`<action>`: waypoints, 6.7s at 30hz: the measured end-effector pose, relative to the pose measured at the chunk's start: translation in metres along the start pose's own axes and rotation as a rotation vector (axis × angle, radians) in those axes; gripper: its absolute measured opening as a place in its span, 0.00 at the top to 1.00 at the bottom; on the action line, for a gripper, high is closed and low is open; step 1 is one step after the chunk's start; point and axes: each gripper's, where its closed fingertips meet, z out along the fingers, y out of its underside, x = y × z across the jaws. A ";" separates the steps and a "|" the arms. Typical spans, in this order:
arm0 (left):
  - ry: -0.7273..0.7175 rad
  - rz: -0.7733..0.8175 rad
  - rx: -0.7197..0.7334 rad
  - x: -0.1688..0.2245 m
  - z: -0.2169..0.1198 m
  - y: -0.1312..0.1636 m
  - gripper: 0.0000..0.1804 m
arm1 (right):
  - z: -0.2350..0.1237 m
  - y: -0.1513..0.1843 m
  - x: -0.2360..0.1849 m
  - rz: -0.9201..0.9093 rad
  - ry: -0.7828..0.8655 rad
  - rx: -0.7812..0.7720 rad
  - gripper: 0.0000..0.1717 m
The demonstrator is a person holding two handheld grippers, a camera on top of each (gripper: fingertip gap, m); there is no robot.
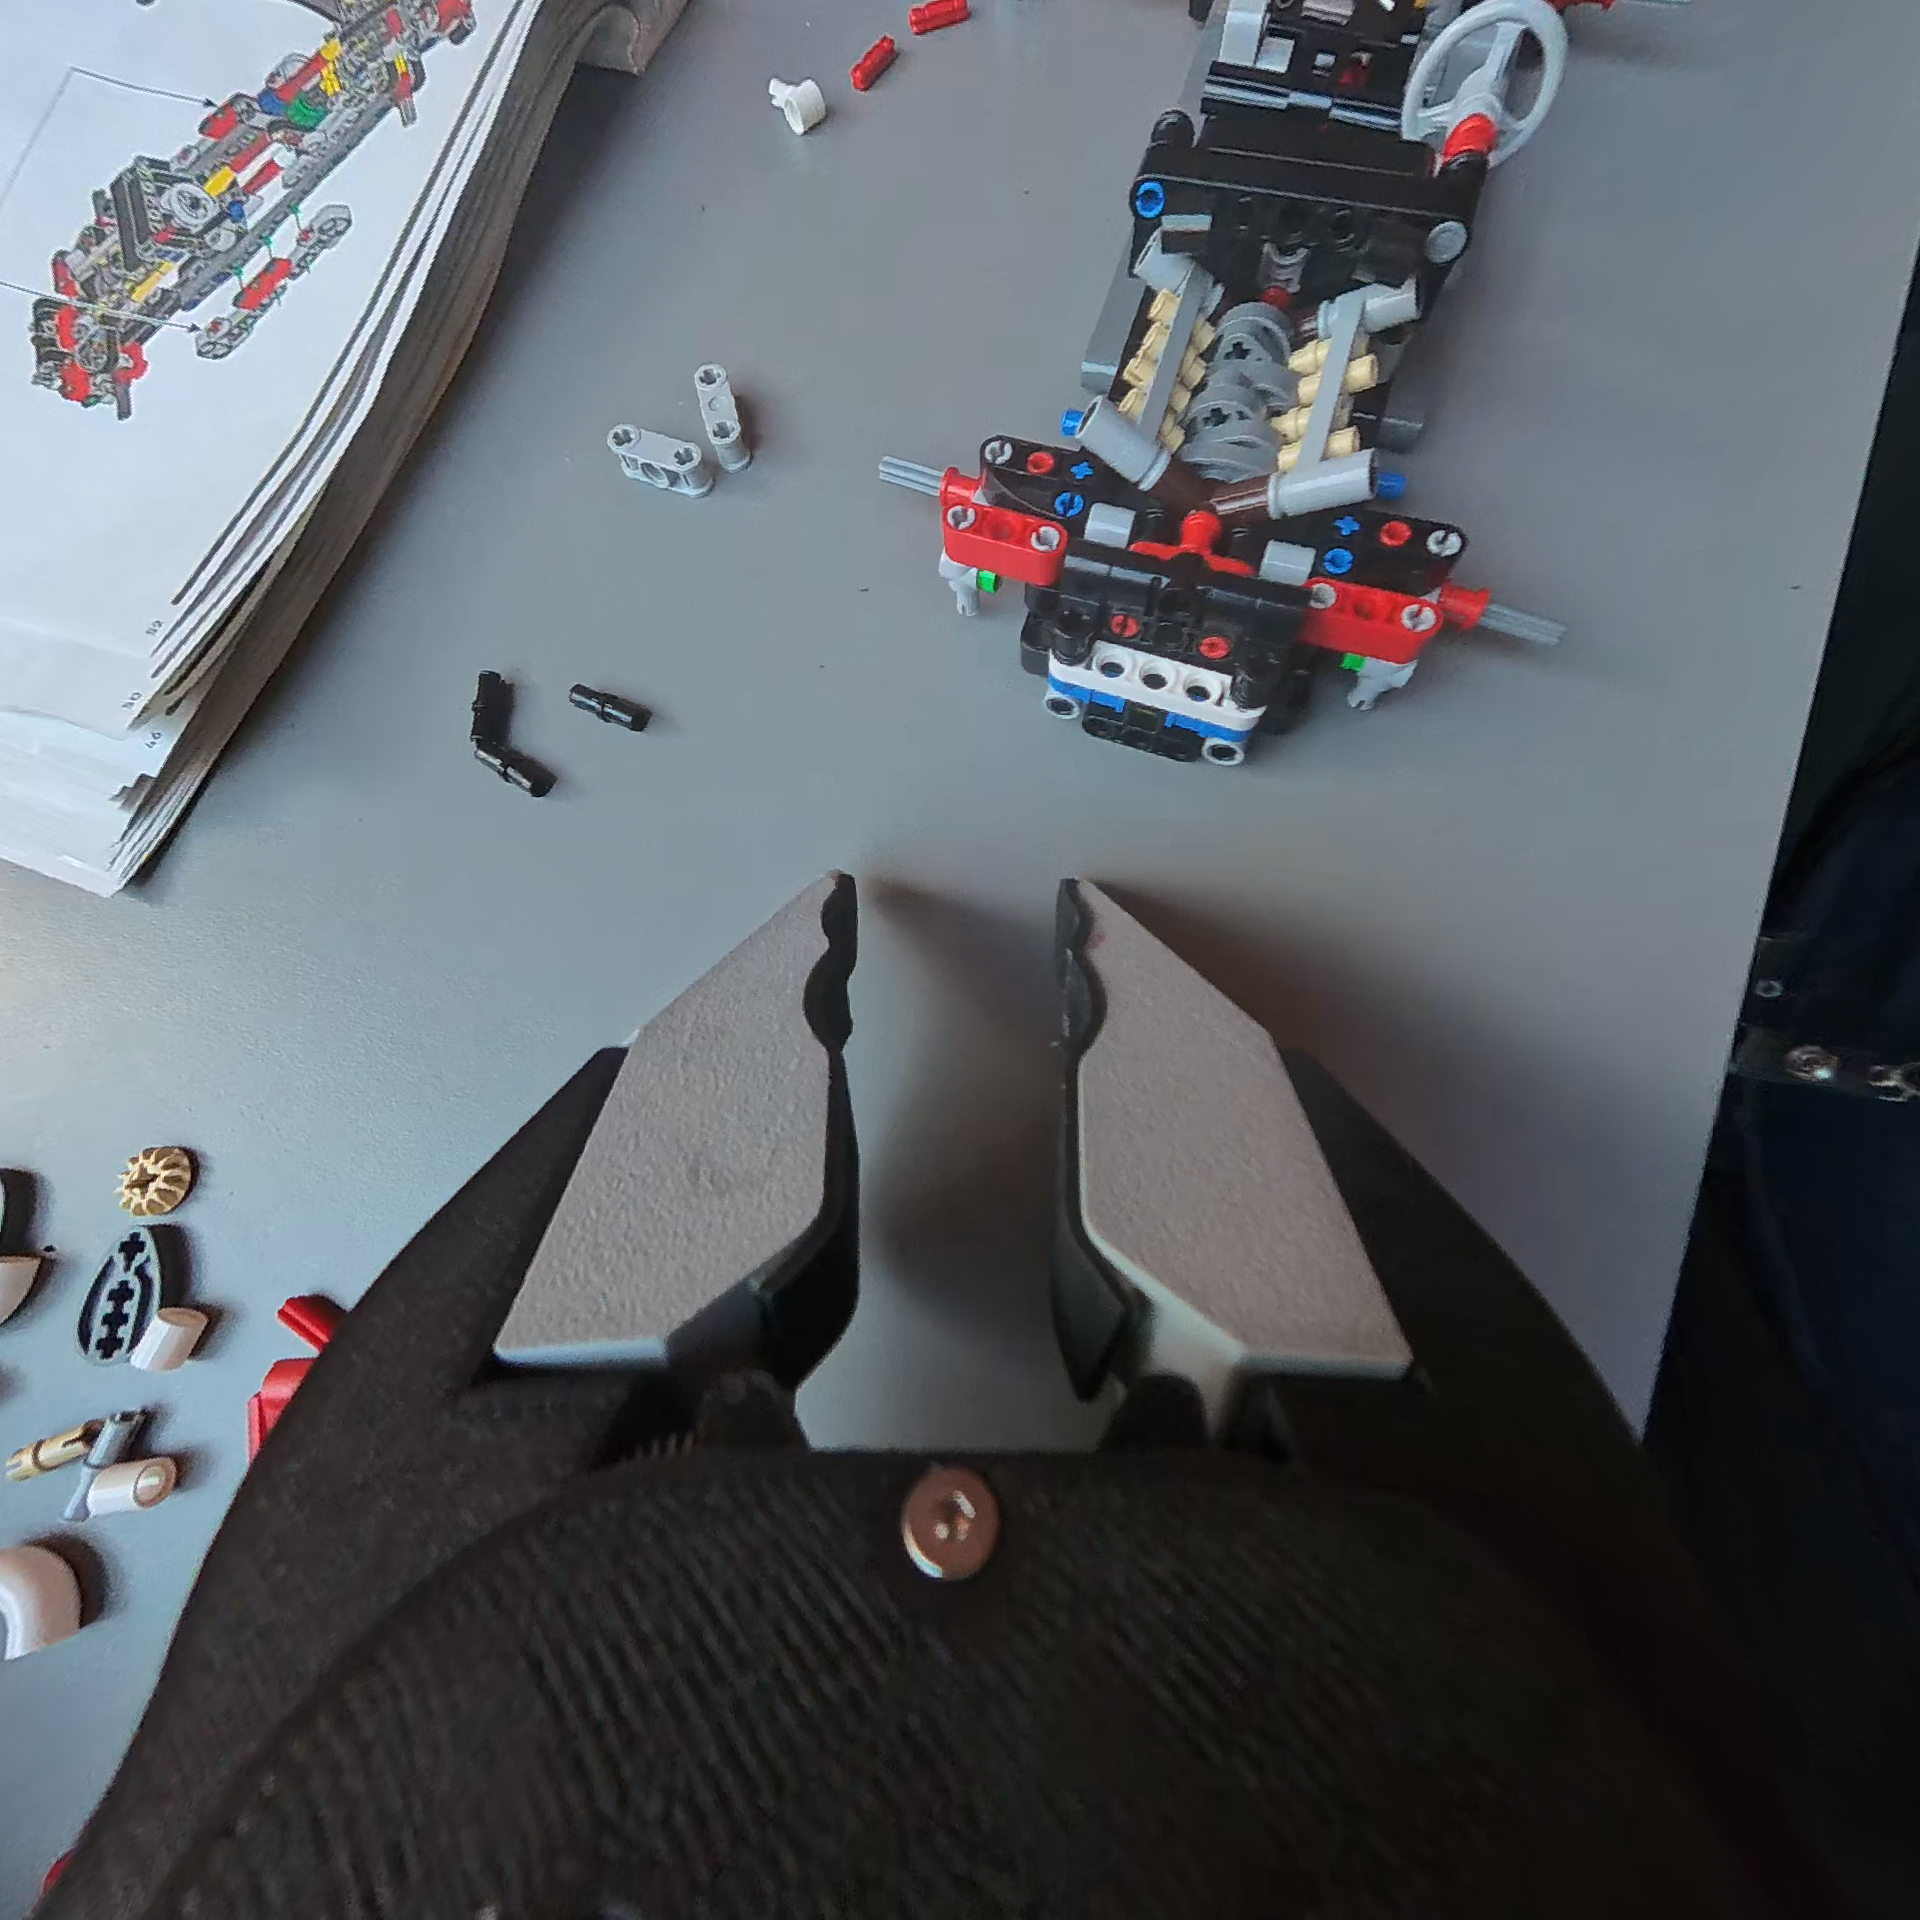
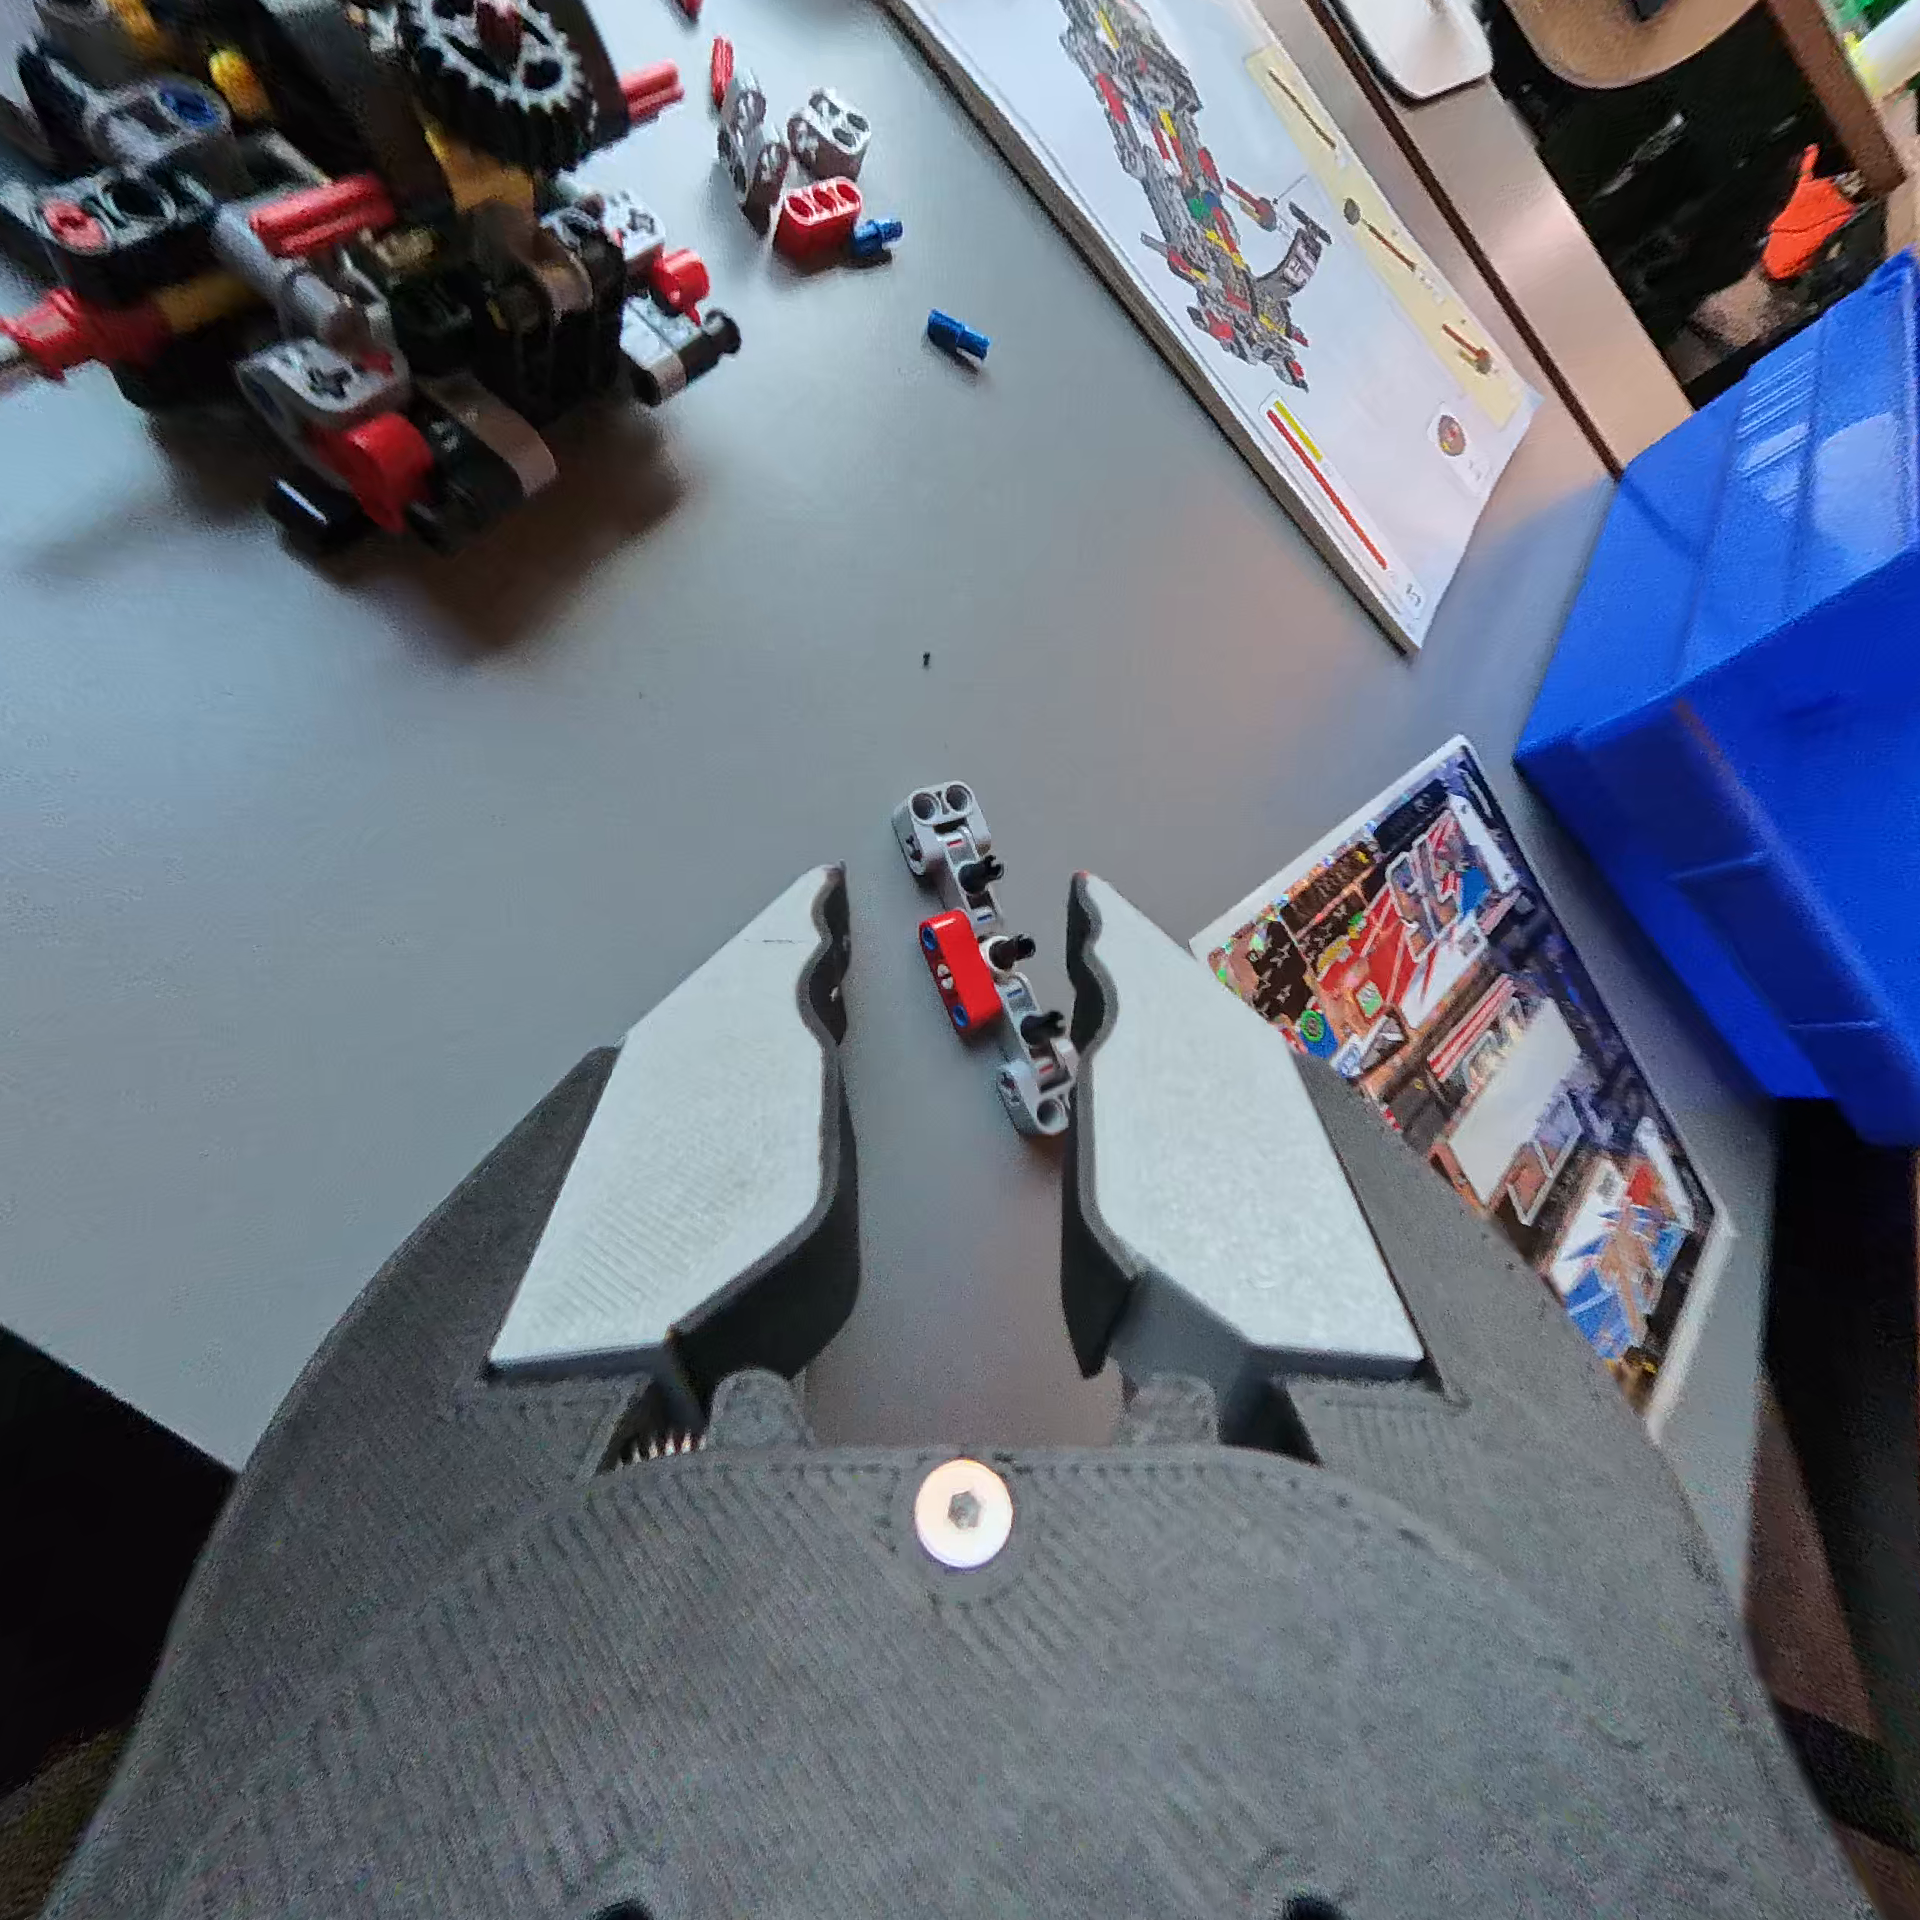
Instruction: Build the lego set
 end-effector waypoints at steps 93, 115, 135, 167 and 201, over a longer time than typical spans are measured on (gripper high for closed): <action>0.060 -0.016 -0.005 0.004 0.001 0.001 0.80 | -0.018 -0.087 -0.020 0.211 -0.230 0.481 0.85; 0.059 -0.080 0.059 -0.004 -0.004 -0.009 0.88 | -0.038 -0.096 -0.033 0.299 -0.343 0.546 0.85; 0.592 -0.251 0.069 0.040 0.016 -0.060 0.62 | -0.013 -0.070 -0.087 0.598 -0.567 0.076 0.87; 0.708 -0.182 0.156 0.217 0.075 -0.139 0.81 | 0.061 -0.185 -0.144 0.110 -1.271 -0.200 0.86; 0.370 0.033 -0.033 0.037 0.050 -0.089 0.63 | -0.071 -0.036 -0.140 0.218 -0.436 -0.059 0.71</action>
